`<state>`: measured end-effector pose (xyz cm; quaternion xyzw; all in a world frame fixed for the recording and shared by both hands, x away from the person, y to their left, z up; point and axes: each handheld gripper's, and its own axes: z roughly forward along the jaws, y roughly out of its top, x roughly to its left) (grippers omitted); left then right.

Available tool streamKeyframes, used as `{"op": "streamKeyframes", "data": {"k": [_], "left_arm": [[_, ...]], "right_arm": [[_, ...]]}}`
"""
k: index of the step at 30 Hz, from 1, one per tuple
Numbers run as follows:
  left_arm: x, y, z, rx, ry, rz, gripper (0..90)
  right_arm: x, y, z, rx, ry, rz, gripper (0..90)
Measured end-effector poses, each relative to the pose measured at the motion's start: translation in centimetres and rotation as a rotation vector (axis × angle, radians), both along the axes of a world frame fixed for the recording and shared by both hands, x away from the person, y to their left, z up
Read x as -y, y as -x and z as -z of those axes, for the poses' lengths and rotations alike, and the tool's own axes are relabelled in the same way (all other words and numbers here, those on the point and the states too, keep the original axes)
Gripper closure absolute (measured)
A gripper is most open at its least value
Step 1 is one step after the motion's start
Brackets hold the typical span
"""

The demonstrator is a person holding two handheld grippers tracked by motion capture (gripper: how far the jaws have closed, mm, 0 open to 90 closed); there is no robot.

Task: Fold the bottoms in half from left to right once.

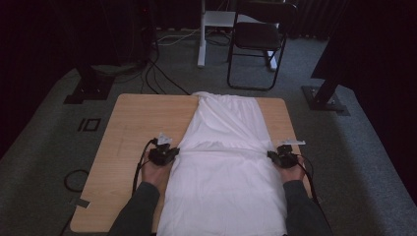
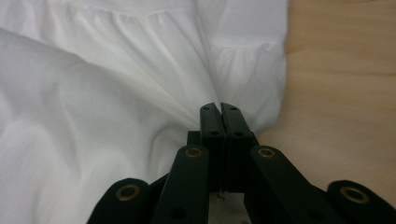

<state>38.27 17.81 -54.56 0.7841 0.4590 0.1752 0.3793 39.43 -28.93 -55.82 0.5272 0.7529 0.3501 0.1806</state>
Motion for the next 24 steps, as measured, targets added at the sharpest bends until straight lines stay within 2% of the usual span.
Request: {"op": "streamKeyframes", "data": {"k": [3, 4, 5, 6, 7, 8, 9, 10, 11, 12, 13, 14, 16, 17, 18, 19, 20, 21, 22, 23, 24], "left_arm": [[-1.4, 2.1, -0.4, -0.004, 0.008, -0.046, 88.6], [-1.4, 2.1, -0.4, -0.004, 0.008, -0.046, 88.6], [-1.7, 2.7, -1.3, 0.026, 0.009, -0.049, 88.4], [-1.7, 2.7, -1.3, 0.026, 0.009, -0.049, 88.3], [-1.5, 2.8, -1.9, 0.052, 0.011, -0.042, 88.1], [-1.2, 3.0, -2.4, 0.069, 0.013, -0.033, 88.0], [-0.8, 3.0, -2.8, 0.079, 0.014, -0.02, 88.0], [-0.3, 3.1, -3.2, 0.084, 0.005, -0.001, 85.9], [0.1, 3.2, -3.3, 0.083, -0.005, 0.006, 85.9], [0.5, 3.2, -3.2, 0.058, -0.005, 0.019, 79.2], [0.5, 3.2, -3.2, 0.058, -0.005, 0.019, 74.2], [0.5, 3.1, -3.1, 0.054, -0.005, 0.02, 67.2], [0.4, 2.9, -3.1, 0.055, -0.003, 0.018, 56.9], [0.2, 2.7, -3.2, 0.055, 0.005, 0.018, 56.9], [0.1, 2.2, -3.4, 0.072, 0.002, -0.004, 49.3], [0.1, 2.2, -3.4, 0.072, 0.002, -0.004, 47.8], [0.1, 1.1, -3.8, 0.066, 0.009, -0.017, 46.3], [0.1, 1.1, -3.8, 0.066, 0.009, -0.017, 45.1], [0.3, 0.4, -4.0, 0.071, 0.012, -0.017, 43.9], [0.5, -0.3, -4.2, 0.082, 0.009, -0.02, 43.9], [0.8, -1.1, -4.3, 0.083, 0.012, -0.021, 41.5]], "right_arm": [[-1.8, 2.0, -0.1, -0.009, 0.02, -0.075, 89.0], [-2.3, 2.4, -0.2, -0.008, 0.031, -0.095, 88.9], [-2.7, 2.8, -0.4, -0.001, 0.034, -0.109, 88.9], [-2.8, 2.9, -0.7, 0.013, 0.035, -0.115, 88.8], [-2.8, 3.0, -1.2, 0.035, 0.027, -0.115, 88.8], [-2.6, 3.1, -2.0, 0.065, 0.011, -0.11, 88.9], [-2.6, 3.1, -2.0, 0.065, 0.011, -0.11, 88.9], [-1.6, 3.9, -3.9, 0.158, -0.008, -0.046, 89.0], [-1.6, 3.9, -3.9, 0.158, -0.008, -0.046, 89.0], [-0.7, 4.4, -4.7, 0.185, -0.003, 0.024, 89.2], [-0.4, 4.5, -4.5, 0.18, 0.03, 0.054, 89.2], [-0.1, 4.3, -3.9, 0.151, 0.058, 0.062, 89.2], [0.5, 3.9, -2.1, 0.082, 0.061, 0.057, 89.0], [0.5, 3.9, -2.1, 0.082, 0.061, 0.057, 89.0], [0.7, 3.6, -0.6, 0.029, 0.057, 0.045, 87.7], [0.8, 3.5, -0.3, 0.016, 0.05, 0.044, 85.1], [0.8, 3.3, -0.2, 0.006, 0.05, 0.049, 78.7], [0.8, 3.3, -0.2, 0.006, 0.05, 0.049, 78.7], [0.8, 3.0, -0.5, -0.004, 0.046, 0.047, 66.2], [0.8, 3.0, -0.5, -0.004, 0.046, 0.047, 66.2], [0.9, 2.8, -1.5, 0.036, 0.014, 0.032, 55.9]]}}
